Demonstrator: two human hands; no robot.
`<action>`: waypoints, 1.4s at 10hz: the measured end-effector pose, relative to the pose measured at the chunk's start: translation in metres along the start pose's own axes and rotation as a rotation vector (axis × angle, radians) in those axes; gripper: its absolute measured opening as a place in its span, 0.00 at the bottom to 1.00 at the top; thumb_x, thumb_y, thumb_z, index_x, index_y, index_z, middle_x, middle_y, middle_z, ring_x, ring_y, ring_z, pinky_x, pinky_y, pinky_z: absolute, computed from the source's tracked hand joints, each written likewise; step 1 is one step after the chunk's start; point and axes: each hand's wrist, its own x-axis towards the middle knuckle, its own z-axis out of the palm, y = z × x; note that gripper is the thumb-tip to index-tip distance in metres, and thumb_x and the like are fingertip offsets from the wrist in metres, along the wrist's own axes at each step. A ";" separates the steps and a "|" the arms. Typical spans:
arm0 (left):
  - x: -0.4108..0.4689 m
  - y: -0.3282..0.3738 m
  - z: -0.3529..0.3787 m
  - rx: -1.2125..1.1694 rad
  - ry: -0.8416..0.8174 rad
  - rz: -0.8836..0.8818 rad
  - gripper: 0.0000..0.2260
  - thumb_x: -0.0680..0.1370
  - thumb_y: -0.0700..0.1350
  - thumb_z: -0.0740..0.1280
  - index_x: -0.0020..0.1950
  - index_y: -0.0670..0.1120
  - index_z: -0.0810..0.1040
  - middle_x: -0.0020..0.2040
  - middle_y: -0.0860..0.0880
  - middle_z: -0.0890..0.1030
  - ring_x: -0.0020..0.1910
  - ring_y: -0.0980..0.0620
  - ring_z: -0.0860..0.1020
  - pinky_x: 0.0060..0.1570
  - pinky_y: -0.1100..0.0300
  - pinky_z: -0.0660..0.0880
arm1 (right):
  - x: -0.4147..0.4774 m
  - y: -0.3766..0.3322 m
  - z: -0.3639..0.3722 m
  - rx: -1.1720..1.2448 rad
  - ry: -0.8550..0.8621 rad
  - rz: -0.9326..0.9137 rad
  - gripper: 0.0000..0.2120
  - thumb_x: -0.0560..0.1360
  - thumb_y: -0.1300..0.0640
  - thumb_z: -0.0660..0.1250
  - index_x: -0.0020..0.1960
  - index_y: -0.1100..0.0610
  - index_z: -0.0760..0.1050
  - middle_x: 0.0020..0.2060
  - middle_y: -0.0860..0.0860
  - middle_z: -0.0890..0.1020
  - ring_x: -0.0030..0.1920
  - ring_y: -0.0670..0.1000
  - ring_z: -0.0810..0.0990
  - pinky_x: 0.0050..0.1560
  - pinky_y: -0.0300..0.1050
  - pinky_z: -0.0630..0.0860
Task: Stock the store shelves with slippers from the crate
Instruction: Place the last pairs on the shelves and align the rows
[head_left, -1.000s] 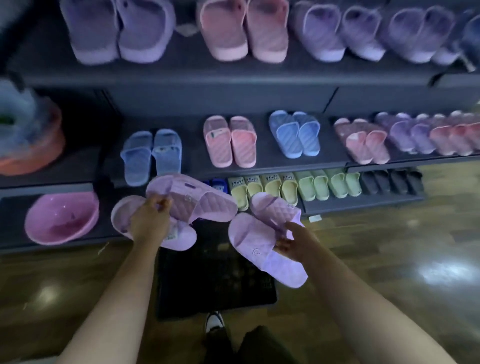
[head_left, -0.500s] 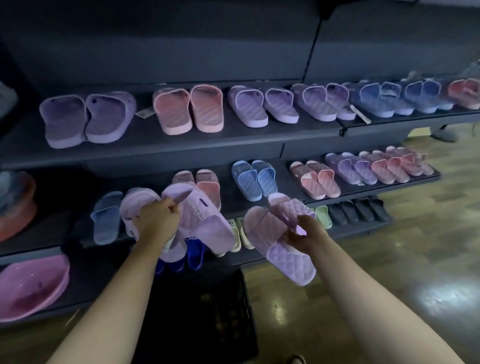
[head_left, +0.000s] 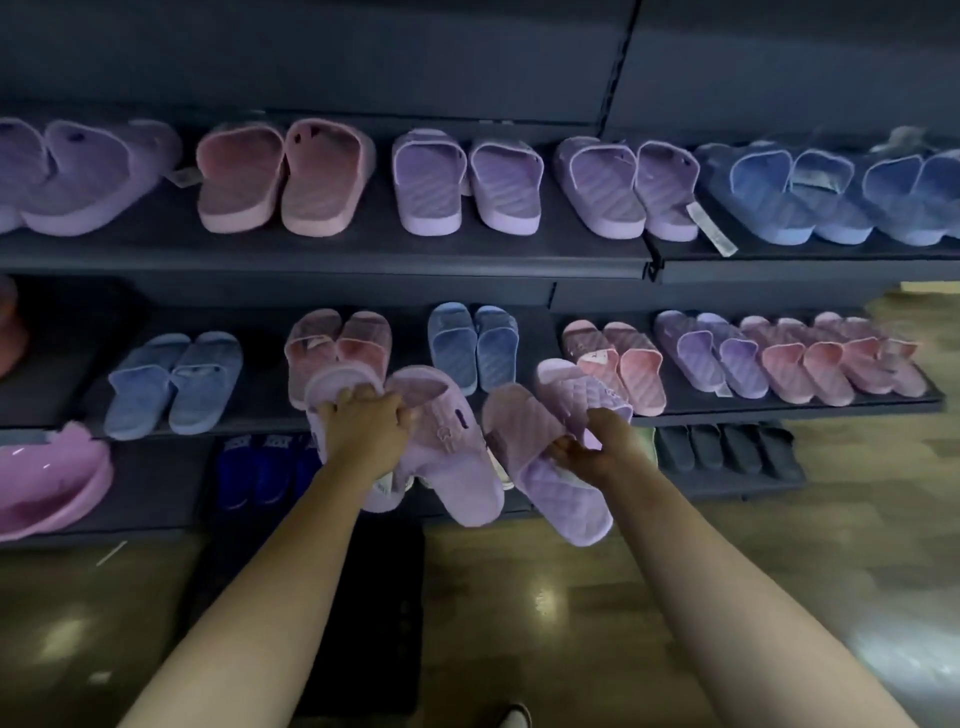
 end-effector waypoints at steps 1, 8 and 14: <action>0.010 0.023 0.009 0.068 -0.028 0.014 0.16 0.80 0.55 0.53 0.58 0.49 0.75 0.59 0.43 0.73 0.59 0.42 0.68 0.59 0.46 0.63 | 0.021 -0.010 -0.010 0.008 0.042 0.043 0.09 0.79 0.55 0.57 0.45 0.61 0.67 0.45 0.58 0.71 0.40 0.56 0.72 0.45 0.51 0.74; 0.174 0.088 0.104 0.203 -0.080 0.102 0.17 0.79 0.52 0.57 0.57 0.44 0.78 0.59 0.38 0.74 0.58 0.39 0.70 0.60 0.43 0.62 | 0.227 -0.098 0.034 0.274 0.041 -0.050 0.08 0.76 0.60 0.63 0.38 0.59 0.70 0.43 0.57 0.73 0.47 0.56 0.75 0.50 0.45 0.75; 0.199 0.093 0.140 0.085 -0.045 0.037 0.15 0.78 0.54 0.60 0.53 0.45 0.79 0.53 0.39 0.75 0.56 0.39 0.70 0.61 0.41 0.62 | 0.258 -0.060 0.019 -0.210 0.207 -0.496 0.25 0.74 0.68 0.62 0.71 0.61 0.64 0.49 0.55 0.79 0.37 0.52 0.81 0.39 0.40 0.80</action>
